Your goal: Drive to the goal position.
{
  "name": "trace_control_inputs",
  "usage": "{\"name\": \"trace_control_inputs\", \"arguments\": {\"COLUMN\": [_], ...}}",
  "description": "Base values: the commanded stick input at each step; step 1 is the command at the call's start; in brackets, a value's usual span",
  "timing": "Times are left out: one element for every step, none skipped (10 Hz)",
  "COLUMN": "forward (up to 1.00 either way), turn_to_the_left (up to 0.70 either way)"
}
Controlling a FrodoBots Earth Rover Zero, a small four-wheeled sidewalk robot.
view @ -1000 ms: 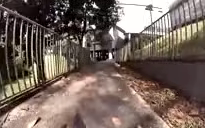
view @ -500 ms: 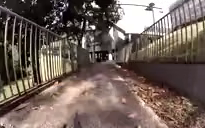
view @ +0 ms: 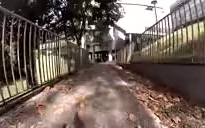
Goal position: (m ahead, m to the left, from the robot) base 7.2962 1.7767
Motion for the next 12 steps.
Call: {"name": "trace_control_inputs", "arguments": {"forward": [0.85,0.85,0.85,0.85,0.85,0.85,0.85,0.85,0.85,0.85,0.85,0.85], "turn_to_the_left": [0.00,0.00,0.00,0.00,0.00,0.00,0.00,0.00,0.00,0.00,0.00,0.00]}}
